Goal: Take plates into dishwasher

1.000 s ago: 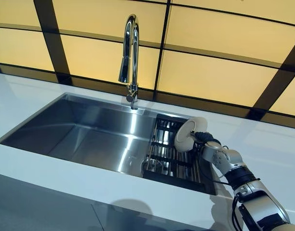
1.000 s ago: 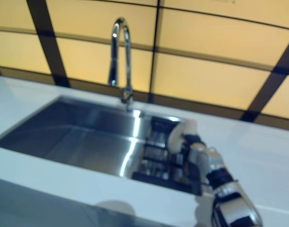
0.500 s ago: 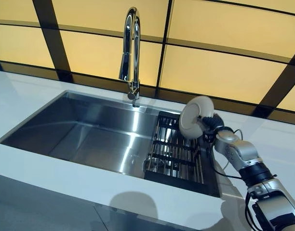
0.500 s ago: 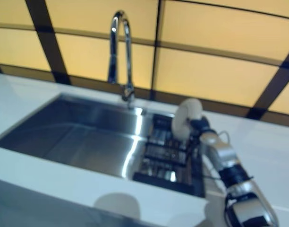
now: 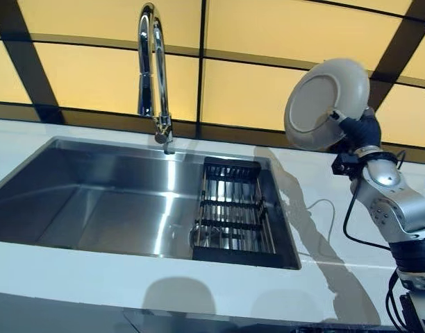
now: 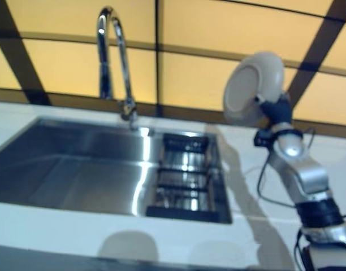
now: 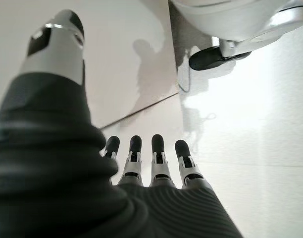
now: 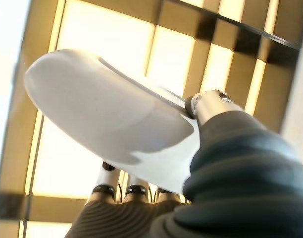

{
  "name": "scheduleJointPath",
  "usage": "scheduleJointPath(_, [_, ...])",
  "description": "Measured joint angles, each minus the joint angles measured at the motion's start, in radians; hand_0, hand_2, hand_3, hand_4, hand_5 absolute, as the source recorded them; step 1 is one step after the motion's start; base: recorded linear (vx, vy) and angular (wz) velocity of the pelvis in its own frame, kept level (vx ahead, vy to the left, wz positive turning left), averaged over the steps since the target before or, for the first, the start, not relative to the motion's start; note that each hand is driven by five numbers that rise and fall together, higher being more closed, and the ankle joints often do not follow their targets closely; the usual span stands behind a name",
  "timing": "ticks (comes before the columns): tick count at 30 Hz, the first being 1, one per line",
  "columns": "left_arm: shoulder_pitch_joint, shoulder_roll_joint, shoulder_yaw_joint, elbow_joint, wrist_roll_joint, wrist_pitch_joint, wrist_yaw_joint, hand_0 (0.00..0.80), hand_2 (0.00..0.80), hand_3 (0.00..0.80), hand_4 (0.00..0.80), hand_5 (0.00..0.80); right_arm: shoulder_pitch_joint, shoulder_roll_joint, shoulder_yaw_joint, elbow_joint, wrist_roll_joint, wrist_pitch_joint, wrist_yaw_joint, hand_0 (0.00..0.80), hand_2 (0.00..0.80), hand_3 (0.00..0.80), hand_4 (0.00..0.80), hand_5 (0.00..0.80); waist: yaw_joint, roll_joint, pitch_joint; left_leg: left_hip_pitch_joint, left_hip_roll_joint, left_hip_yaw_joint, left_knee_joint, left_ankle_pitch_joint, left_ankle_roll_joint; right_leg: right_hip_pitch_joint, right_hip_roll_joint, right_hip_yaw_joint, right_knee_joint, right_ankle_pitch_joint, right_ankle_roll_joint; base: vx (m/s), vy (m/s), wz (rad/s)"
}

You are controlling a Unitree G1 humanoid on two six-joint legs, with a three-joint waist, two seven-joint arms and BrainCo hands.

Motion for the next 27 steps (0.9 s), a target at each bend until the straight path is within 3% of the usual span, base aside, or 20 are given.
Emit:
scheduleJointPath(5, [0.017, 0.007, -0.001, 0.031, 0.036, -0.006, 0.000, 0.000, 0.000, 0.000, 0.000, 0.000, 0.087, -0.014, -0.068, -0.094, 0.009, -0.048, -0.009, 0.800, 0.800, 0.800, 0.800, 0.800, -0.029, -0.014, -0.007, 0.004, 0.007, 0.069, -0.002, -0.009, 0.002, -0.058, 0.006, 0.026, 0.039, 0.011, 0.012, -0.019, 0.023, -0.44])
scheduleJointPath(7, [0.028, 0.011, 0.000, 0.044, 0.038, -0.008, 0.001, 0.000, 0.000, 0.000, 0.000, 0.000, 0.117, -0.021, -0.075, -0.129, 0.009, -0.059, -0.011, 0.800, 0.800, 0.800, 0.800, 0.800, -0.036, -0.011, -0.007, 0.008, 0.017, 0.123, -0.002, -0.009, 0.006, -0.093, 0.017, 0.018, 0.058, 0.042, 0.039, -0.117, 0.019, -0.83])
scheduleJointPath(8, [0.036, 0.018, -0.001, 0.052, 0.037, -0.008, 0.001, 0.000, 0.000, 0.000, 0.000, 0.000, 0.138, -0.027, -0.081, -0.137, 0.007, -0.073, -0.013, 0.800, 0.800, 0.800, 0.800, 0.800, -0.055, -0.008, -0.005, 0.006, 0.032, 0.158, 0.000, -0.009, 0.012, -0.108, 0.018, 0.006, 0.054, 0.064, 0.073, -0.159, -0.005, -0.69])
scheduleJointPath(9, [0.044, 0.027, 0.000, 0.058, 0.037, -0.008, 0.001, 0.000, 0.000, 0.000, 0.000, 0.000, 0.170, -0.031, -0.103, -0.139, 0.006, -0.090, -0.013, 0.800, 0.800, 0.800, 0.800, 0.800, -0.053, 0.001, 0.000, 0.003, 0.045, 0.191, -0.004, -0.010, 0.013, -0.119, 0.017, -0.035, 0.056, 0.071, 0.101, -0.166, -0.014, -0.66])
scheduleJointPath(12, [0.034, 0.027, -0.001, 0.063, 0.034, -0.010, 0.001, 0.000, 0.000, 0.000, 0.000, 0.000, 0.223, -0.072, -0.151, -0.140, -0.002, -0.114, -0.024, 0.800, 0.800, 0.800, 0.800, 0.800, -0.065, 0.020, 0.006, -0.006, 0.084, 0.274, -0.003, -0.006, 0.010, -0.151, 0.011, -0.082, 0.207, -0.007, 0.059, -0.182, -0.059, -0.47])
scheduleJointPath(14, [0.029, 0.015, -0.004, 0.061, 0.031, -0.012, 0.001, 0.000, 0.000, 0.000, 0.000, 0.000, 0.245, -0.103, -0.180, -0.140, -0.001, -0.138, -0.027, 0.800, 0.800, 0.800, 0.800, 0.800, -0.077, 0.035, 0.003, -0.016, 0.093, 0.295, 0.003, 0.000, 0.002, -0.174, 0.017, -0.092, 0.270, -0.058, 0.049, -0.145, -0.077, -0.02])
scheduleJointPath(15, [0.026, 0.013, -0.004, 0.060, 0.028, -0.013, 0.001, 0.000, 0.000, 0.000, 0.000, 0.000, 0.254, -0.114, -0.190, -0.141, -0.001, -0.149, -0.028, 0.800, 0.800, 0.800, 0.800, 0.800, -0.076, 0.034, 0.000, -0.022, 0.091, 0.302, 0.009, 0.000, -0.001, -0.181, 0.016, -0.097, 0.264, -0.067, 0.037, -0.221, -0.160, -0.39])
scheduleJointPath(16, [0.021, 0.013, -0.004, 0.061, 0.023, -0.013, 0.002, 0.000, 0.000, 0.000, 0.000, 0.000, 0.260, -0.119, -0.195, -0.142, -0.001, -0.161, -0.028, 0.800, 0.800, 0.800, 0.800, 0.800, -0.066, 0.021, -0.010, -0.030, 0.062, 0.298, 0.016, -0.008, -0.011, -0.163, 0.032, -0.080, 0.187, -0.058, 0.007, -0.213, -0.175, -1.01])
scheduleJointPath(17, [0.025, 0.006, -0.029, 0.056, 0.004, -0.012, 0.006, 0.000, 0.000, 0.000, 0.000, 0.000, 0.267, -0.116, -0.194, -0.140, 0.000, -0.175, -0.022, 0.800, 0.800, 0.800, 0.800, 0.800, -0.043, 0.038, -0.021, -0.046, 0.053, 0.271, -0.003, -0.001, 0.003, -0.153, 0.085, -0.003, 0.039, 0.054, 0.092, -0.217, -0.190, -1.37])
scheduleJointPath(18, [0.028, 0.009, -0.035, 0.049, -0.004, -0.013, 0.005, 0.000, 0.000, 0.000, 0.000, 0.000, 0.269, -0.114, -0.194, -0.141, 0.000, -0.179, -0.021, 0.800, 0.800, 0.800, 0.800, 0.800, -0.025, 0.059, -0.028, -0.059, 0.078, 0.274, -0.009, -0.002, 0.009, -0.141, 0.087, 0.030, -0.031, 0.117, 0.176, -0.201, -0.199, -1.72])
scheduleJointPath(19, [0.011, 0.009, -0.001, 0.062, -0.012, -0.009, 0.005, 0.000, 0.000, 0.000, 0.000, 0.000, 0.284, -0.112, -0.200, -0.134, 0.002, -0.178, -0.020, 0.800, 0.800, 0.800, 0.800, 0.800, -0.029, 0.058, -0.007, -0.073, 0.114, 0.331, 0.006, 0.010, -0.006, -0.177, 0.060, -0.057, 0.120, 0.040, 0.062, -0.183, -0.199, -1.21])
scheduleJointPath(20, [0.015, 0.006, -0.001, 0.066, -0.015, -0.008, 0.006, 0.000, 0.000, 0.000, 0.000, 0.000, 0.302, -0.113, -0.203, -0.134, 0.002, -0.178, -0.019, 0.800, 0.800, 0.800, 0.800, 0.800, -0.033, 0.061, -0.006, -0.078, 0.126, 0.373, 0.014, 0.010, -0.004, -0.178, 0.039, -0.072, 0.196, -0.008, 0.043, -0.219, -0.290, -0.91])
scheduleJointPath(22, [0.003, -0.021, -0.004, 0.072, -0.024, -0.007, 0.006, 0.000, 0.000, 0.000, 0.000, 0.000, 0.335, -0.123, -0.241, -0.138, -0.001, -0.180, -0.011, 0.800, 0.800, 0.800, 0.800, 0.800, -0.066, 0.060, -0.008, -0.078, 0.132, 0.472, 0.023, 0.011, -0.001, -0.136, -0.009, -0.090, 0.288, -0.117, 0.072, -0.151, -0.267, -0.80])
scheduleJointPath(23, [0.007, -0.027, -0.003, 0.075, -0.025, -0.008, 0.008, 0.000, 0.000, 0.000, 0.000, 0.000, 0.335, -0.123, -0.252, -0.139, -0.001, -0.180, -0.009, 0.800, 0.800, 0.800, 0.800, 0.800, -0.047, 0.059, -0.008, -0.074, 0.133, 0.497, 0.028, 0.003, 0.006, -0.107, -0.034, -0.121, 0.274, -0.127, 0.077, -0.125, -0.262, -1.26])
scheduleJointPath(25, [0.006, -0.022, -0.002, 0.076, -0.043, -0.009, 0.012, 0.000, 0.000, 0.000, 0.000, 0.000, 0.360, -0.124, -0.274, -0.145, -0.002, -0.183, -0.004, 0.800, 0.800, 0.800, 0.800, 0.800, -0.051, 0.045, -0.016, -0.071, 0.139, 0.517, 0.041, 0.002, 0.000, -0.061, -0.079, -0.131, 0.225, -0.126, 0.080, -0.142, -0.345, -0.92])
scheduleJointPath(26, [0.007, -0.005, -0.002, 0.075, -0.045, -0.012, 0.014, 0.000, 0.000, 0.000, 0.000, 0.000, 0.372, -0.121, -0.279, -0.147, -0.002, -0.187, -0.003, 0.800, 0.800, 0.800, 0.800, 0.800, -0.057, 0.018, -0.028, -0.071, 0.133, 0.516, 0.046, 0.004, -0.022, -0.018, -0.113, -0.134, 0.167, -0.108, 0.079, -0.144, -0.364, -0.65])
scheduleJointPath(27, [0.016, 0.006, -0.001, 0.075, -0.046, -0.012, 0.015, 0.000, 0.000, 0.000, 0.000, 0.000, 0.382, -0.117, -0.279, -0.147, -0.002, -0.192, -0.002, 0.800, 0.800, 0.800, 0.800, 0.800, -0.050, 0.002, -0.037, -0.069, 0.129, 0.514, 0.048, 0.011, -0.033, -0.006, -0.115, -0.131, 0.130, -0.106, 0.081, -0.122, -0.346, -0.87])
